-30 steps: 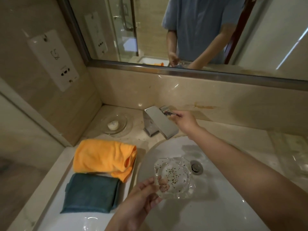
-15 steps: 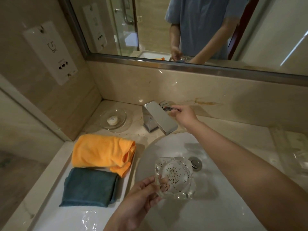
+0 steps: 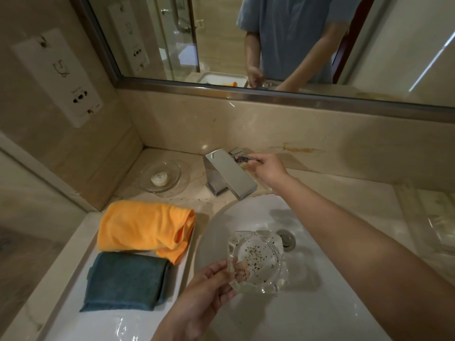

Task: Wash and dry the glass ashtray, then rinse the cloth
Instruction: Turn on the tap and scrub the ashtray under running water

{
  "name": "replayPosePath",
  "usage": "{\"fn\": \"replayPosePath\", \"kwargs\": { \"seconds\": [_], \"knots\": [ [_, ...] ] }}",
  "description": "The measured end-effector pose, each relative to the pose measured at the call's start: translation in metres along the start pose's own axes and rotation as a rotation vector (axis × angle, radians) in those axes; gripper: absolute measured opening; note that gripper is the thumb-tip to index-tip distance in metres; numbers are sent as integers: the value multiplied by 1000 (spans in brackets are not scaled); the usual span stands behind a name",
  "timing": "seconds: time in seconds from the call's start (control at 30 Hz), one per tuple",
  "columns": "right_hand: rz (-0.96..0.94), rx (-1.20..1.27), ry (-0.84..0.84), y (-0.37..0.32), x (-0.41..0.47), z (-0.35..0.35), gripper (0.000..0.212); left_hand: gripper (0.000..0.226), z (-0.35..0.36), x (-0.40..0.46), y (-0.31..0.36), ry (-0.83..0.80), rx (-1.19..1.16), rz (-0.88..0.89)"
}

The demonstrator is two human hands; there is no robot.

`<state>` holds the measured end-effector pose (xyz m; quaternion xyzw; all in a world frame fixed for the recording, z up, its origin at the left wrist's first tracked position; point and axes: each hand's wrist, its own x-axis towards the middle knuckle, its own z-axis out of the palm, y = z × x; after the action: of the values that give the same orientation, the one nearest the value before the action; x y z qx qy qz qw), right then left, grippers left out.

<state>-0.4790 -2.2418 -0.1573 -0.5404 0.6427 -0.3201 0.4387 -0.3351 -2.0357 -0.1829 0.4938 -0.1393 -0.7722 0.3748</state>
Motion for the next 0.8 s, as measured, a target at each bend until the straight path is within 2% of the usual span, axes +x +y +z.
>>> {"fn": "replayPosePath", "kwargs": {
  "seconds": [0.8],
  "knots": [
    [29,60,-36,-2,3,-3,29,28,-1,10,1,-3,2,-8]
  ]
}}
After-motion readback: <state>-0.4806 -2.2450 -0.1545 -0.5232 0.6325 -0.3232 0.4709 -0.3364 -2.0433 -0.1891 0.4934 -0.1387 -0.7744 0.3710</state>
